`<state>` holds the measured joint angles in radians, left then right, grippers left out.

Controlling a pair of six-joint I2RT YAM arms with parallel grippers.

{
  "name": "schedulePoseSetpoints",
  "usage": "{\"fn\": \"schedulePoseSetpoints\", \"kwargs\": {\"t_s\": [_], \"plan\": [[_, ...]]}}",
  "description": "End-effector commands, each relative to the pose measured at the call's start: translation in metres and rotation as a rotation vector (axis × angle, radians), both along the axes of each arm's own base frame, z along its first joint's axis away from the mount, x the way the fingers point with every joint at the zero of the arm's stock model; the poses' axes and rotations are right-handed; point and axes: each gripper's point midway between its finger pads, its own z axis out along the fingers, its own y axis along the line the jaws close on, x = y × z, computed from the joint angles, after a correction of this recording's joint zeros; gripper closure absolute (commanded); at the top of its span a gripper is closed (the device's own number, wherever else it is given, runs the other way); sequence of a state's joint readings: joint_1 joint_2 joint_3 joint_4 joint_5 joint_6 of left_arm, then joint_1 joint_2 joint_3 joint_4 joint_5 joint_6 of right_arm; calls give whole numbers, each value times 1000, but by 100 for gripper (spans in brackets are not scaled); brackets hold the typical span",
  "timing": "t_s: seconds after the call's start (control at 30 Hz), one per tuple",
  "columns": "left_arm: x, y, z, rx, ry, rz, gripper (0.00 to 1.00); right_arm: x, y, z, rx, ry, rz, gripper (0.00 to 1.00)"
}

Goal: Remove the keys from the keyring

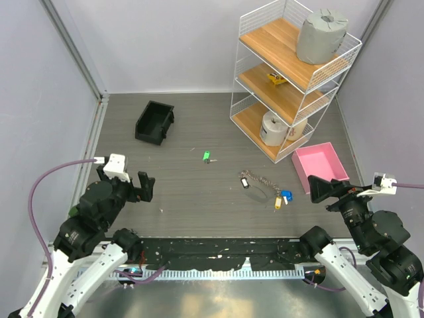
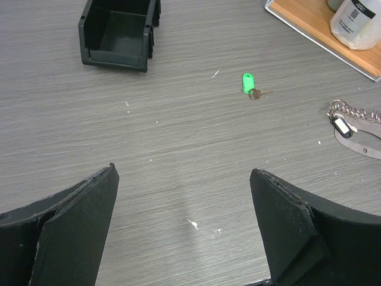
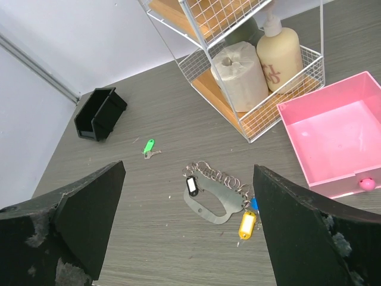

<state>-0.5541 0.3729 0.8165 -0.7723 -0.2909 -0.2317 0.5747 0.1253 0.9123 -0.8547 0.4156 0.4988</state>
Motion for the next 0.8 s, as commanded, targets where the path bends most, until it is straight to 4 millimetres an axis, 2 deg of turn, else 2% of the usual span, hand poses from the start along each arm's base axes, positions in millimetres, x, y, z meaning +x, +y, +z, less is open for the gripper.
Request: {"fn": "schedulePoseSetpoints", "kwargs": {"t_s": [0.0, 0.27, 0.43, 0.5, 0.6, 0.77], "plan": [[7, -7, 4, -24, -17, -11, 0, 3, -5, 8, -5, -20, -31, 5], [7, -9, 3, -18, -13, -21, 0, 1, -9, 7, -13, -28, -40, 5], [9, -12, -5, 4, 31, -30, 0, 3, -4, 4, -25, -20, -19, 5], [9, -21, -11, 3, 64, -66, 0, 6, 6, -1, -44, -7, 22, 5], [7, -44, -24, -4, 139, -175, 0, 19, 30, -20, -107, 98, 104, 3], [16, -81, -45, -81, 267, -268, 0, 45, 60, -62, -185, 315, 152, 26]]}}
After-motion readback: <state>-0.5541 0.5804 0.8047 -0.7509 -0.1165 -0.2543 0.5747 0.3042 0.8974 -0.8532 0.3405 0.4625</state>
